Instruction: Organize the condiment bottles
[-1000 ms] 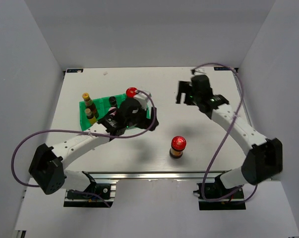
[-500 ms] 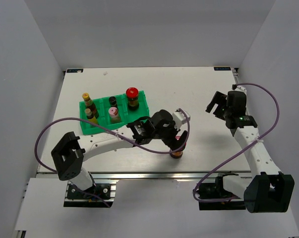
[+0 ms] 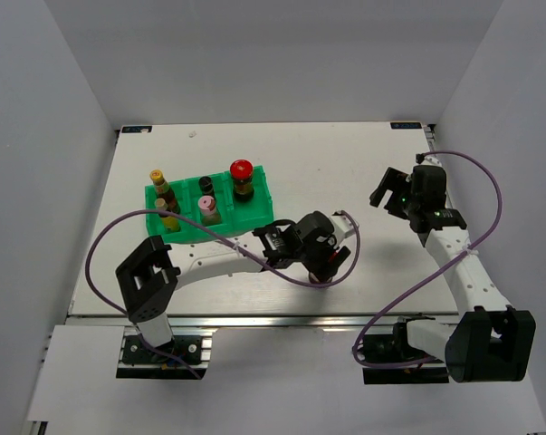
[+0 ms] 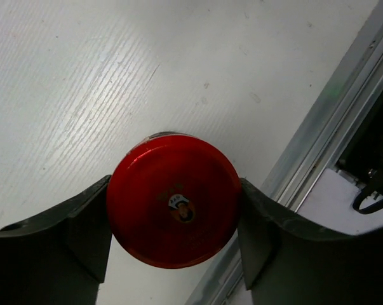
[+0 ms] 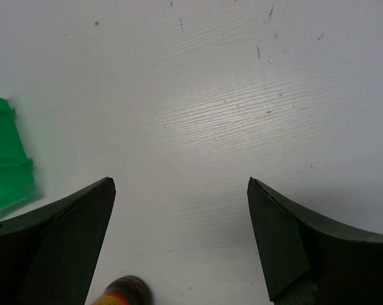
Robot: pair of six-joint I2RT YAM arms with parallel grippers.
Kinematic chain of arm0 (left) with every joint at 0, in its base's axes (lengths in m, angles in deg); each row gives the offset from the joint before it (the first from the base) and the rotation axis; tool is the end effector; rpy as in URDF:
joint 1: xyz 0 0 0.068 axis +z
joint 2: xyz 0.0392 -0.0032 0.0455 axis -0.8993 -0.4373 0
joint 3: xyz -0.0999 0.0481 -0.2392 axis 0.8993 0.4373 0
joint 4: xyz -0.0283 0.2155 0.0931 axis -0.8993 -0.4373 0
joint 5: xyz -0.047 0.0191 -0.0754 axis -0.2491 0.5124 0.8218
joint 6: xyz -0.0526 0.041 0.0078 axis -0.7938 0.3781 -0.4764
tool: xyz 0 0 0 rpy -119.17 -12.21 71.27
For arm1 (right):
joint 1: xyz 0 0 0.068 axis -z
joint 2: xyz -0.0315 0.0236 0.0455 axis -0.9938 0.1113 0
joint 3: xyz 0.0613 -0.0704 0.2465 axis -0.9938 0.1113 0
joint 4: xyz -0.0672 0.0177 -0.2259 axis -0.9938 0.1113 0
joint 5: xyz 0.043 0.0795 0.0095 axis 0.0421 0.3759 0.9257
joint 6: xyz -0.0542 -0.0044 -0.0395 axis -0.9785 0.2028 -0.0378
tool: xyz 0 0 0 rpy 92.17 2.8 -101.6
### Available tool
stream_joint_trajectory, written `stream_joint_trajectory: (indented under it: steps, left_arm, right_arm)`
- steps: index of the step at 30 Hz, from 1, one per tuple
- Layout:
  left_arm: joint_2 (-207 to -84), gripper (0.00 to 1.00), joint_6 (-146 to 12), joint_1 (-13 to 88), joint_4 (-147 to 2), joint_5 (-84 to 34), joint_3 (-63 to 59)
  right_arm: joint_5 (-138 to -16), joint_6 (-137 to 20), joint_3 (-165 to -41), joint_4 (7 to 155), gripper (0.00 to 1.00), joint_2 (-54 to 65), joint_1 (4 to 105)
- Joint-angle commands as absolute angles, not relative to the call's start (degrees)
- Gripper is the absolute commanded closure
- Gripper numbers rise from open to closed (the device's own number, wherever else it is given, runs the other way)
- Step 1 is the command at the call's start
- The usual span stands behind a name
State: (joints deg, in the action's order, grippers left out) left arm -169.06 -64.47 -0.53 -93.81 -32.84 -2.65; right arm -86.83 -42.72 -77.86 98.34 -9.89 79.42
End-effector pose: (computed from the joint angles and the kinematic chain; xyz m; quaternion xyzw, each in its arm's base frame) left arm 0.1590 -0.3359 0.2318 0.4313 0.8188 -0.2302 0.3008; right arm 0.2482 0.0159 0.2776 0.1492 0.8651 0.0907 0.4702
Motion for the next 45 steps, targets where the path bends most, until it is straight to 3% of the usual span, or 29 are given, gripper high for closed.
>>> stream_joint_trajectory:
  steps: [1,3,10,27,45]
  left_arm:
    - [-168.30,0.44,-63.87,-0.88,-94.28,-35.46,-4.87]
    - [-168.56,0.53,-63.96,-0.88,-95.24,-36.69,-5.39]
    - [-164.19,0.61,-64.66,-0.71,-96.65,-46.88,-5.49]
    - [-150.03,0.62,-67.30,19.41,-94.45,-52.69,-3.90]
    - [-155.64,0.62,-67.39,30.58,-89.36,-44.08,-5.65]
  right_arm:
    - [-86.11,-43.45,-77.21,95.72,0.11,-10.23,79.74]
    - [-86.02,-43.37,-77.13,95.81,0.11,-10.15,79.74]
    - [-85.75,-43.45,-76.95,95.90,0.11,-10.76,79.83]
    - [-85.67,-43.72,-76.69,95.72,0.11,-11.38,80.27]
    - [-85.84,-43.98,-76.95,95.54,0.11,-9.62,80.62]
